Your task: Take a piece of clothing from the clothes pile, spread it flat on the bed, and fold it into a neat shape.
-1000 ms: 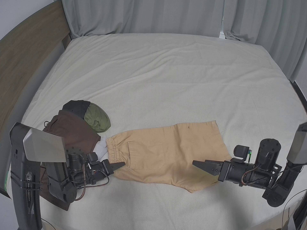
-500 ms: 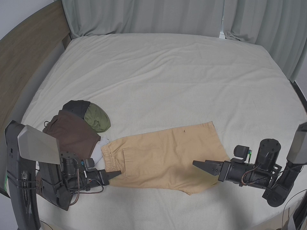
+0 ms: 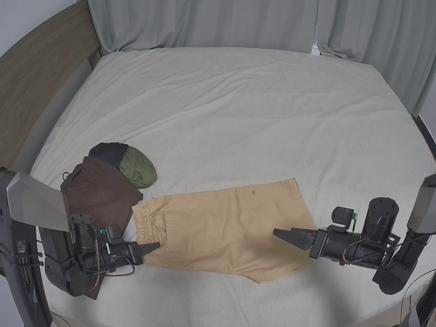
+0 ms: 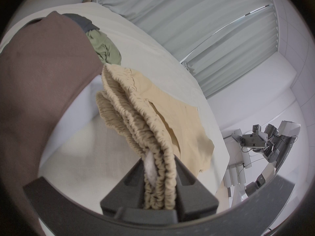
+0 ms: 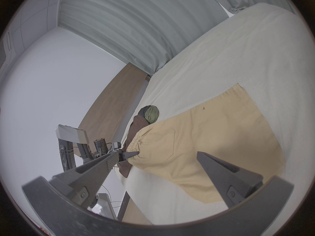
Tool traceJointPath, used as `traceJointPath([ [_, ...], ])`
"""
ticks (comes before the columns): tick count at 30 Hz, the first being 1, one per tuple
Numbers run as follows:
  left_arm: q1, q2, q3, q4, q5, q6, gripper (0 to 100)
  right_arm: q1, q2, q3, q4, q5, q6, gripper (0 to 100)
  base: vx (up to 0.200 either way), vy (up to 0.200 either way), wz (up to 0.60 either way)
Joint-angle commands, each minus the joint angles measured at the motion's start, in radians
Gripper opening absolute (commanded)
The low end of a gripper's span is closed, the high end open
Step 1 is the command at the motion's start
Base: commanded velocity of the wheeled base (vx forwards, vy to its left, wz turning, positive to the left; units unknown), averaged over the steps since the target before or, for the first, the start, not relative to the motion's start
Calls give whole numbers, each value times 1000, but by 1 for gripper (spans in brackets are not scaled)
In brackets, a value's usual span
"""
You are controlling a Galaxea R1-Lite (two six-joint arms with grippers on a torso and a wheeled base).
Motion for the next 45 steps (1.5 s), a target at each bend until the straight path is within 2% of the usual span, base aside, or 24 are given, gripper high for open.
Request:
traceJointPath([
  [1, 33, -55, 13, 1, 1, 9, 0, 3, 2, 0, 1, 1, 0, 100, 0, 0, 0],
  [9, 99, -82, 43, 1, -3, 57, 0, 3, 4, 2, 1, -1, 0, 100, 0, 0, 0],
  [26, 167, -105, 62, 1, -24, 87, 0, 3, 5, 2, 1, -1, 0, 100, 0, 0, 0],
  [34, 151, -111, 43, -1, -24, 86, 0, 3, 8, 2, 1, -1, 0, 100, 0, 0, 0],
  [45, 38, -133, -12, 1, -7, 80, 0, 3, 8, 2, 1, -1, 0, 100, 0, 0, 0],
])
